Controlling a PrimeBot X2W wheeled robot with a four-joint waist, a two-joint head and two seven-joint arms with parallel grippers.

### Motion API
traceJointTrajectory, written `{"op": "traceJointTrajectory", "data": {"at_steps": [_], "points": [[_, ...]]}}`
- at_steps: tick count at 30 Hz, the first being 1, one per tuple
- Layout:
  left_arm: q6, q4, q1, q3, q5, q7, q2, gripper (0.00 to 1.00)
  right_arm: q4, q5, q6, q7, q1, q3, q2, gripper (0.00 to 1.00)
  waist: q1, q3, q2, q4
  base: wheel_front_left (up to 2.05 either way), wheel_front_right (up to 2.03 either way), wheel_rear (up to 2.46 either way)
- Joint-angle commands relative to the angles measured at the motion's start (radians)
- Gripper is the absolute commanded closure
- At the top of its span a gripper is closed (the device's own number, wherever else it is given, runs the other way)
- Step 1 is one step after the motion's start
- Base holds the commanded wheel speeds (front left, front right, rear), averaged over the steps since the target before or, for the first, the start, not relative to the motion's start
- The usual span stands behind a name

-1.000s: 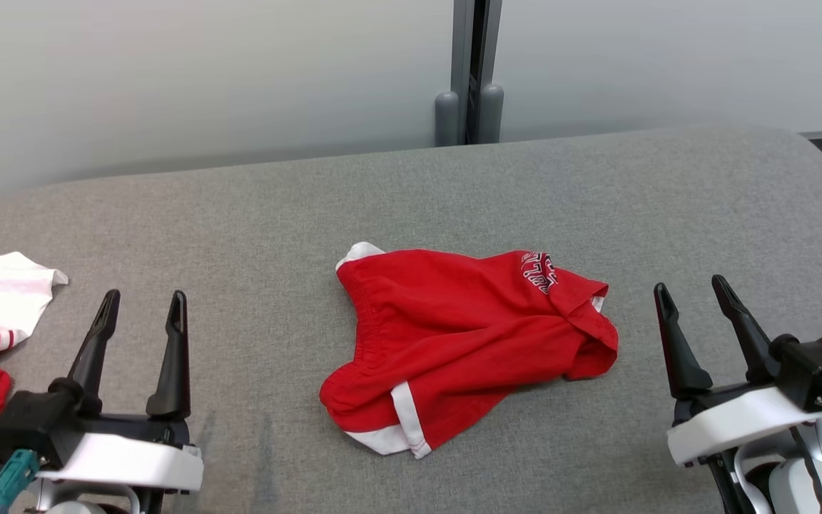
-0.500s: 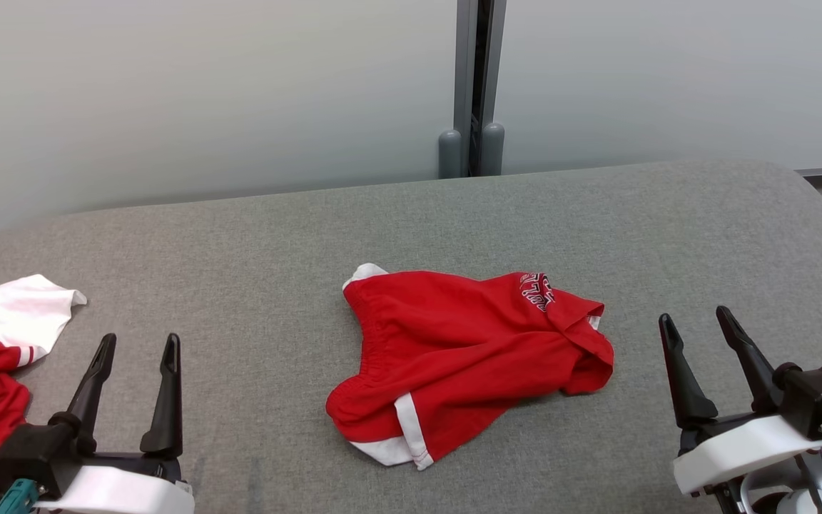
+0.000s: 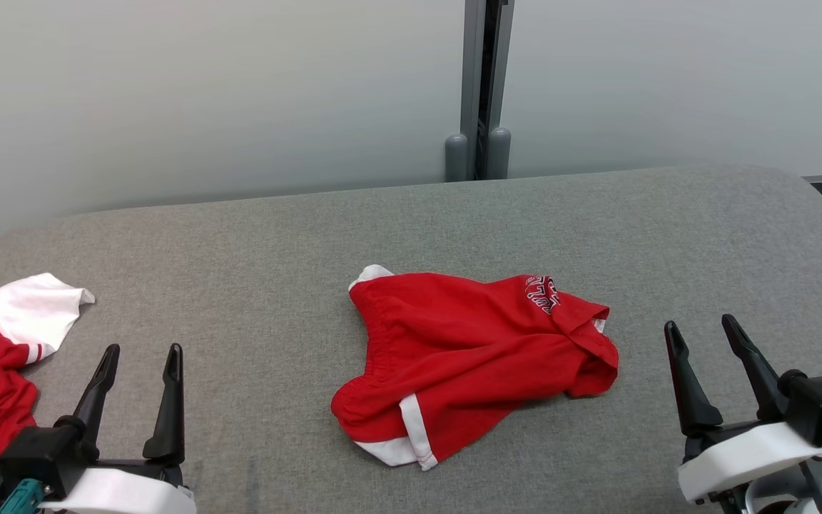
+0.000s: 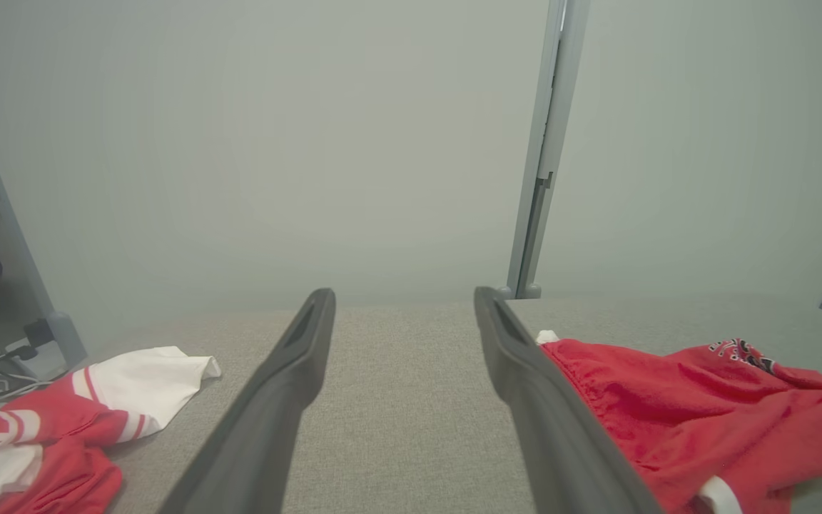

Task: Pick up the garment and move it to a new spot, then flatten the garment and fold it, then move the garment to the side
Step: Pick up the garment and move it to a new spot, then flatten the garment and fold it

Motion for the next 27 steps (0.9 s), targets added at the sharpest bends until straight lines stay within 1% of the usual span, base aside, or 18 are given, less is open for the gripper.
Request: {"op": "traceJointTrajectory", "data": {"at_steps": [1, 21, 23, 25, 26, 27], "points": [[0.005, 0.002, -0.014, -0.001, -0.002, 0.003, 0.002, 0.00, -0.003, -0.003, 0.000, 0.000, 0.009, -0.001, 0.000, 0.00, 0.0000, 0.000, -0.0001, 0.001, 0.00, 0.00, 0.00], [0.024, 0.004, -0.026, -0.001, -0.014, 0.012, 0.000, 0.00, 0.006, -0.009, 0.000, 0.005, -0.005, 0.010, 0.001, 0.00, 0.0000, 0.007, -0.0001, 0.009, 0.00, 0.00, 0.00], [0.023, 0.007, -0.028, -0.002, -0.016, 0.011, -0.002, 0.00, 0.008, -0.011, 0.000, 0.010, -0.007, 0.027, -0.006, 0.00, 0.0000, 0.010, -0.0001, 0.016, 0.00, 0.00, 0.00], [0.019, 0.009, -0.037, -0.005, -0.015, 0.011, -0.002, 0.00, 0.011, -0.011, 0.000, 0.021, -0.010, 0.066, -0.015, 0.00, 0.0000, 0.014, -0.0001, 0.026, 0.00, 0.00, 0.00], [0.013, 0.010, -0.051, -0.007, -0.014, 0.011, -0.003, 0.00, 0.015, -0.004, 0.000, 0.036, -0.014, 0.124, -0.025, 0.00, 0.0000, 0.026, -0.0001, 0.040, 0.00, 0.00, 0.00], [0.011, 0.010, -0.055, -0.010, -0.013, 0.011, -0.004, 0.00, 0.018, 0.000, 0.000, 0.044, -0.017, 0.151, -0.033, 0.00, 0.0000, 0.033, -0.0001, 0.048, 0.00, 0.00, 0.00]]}}
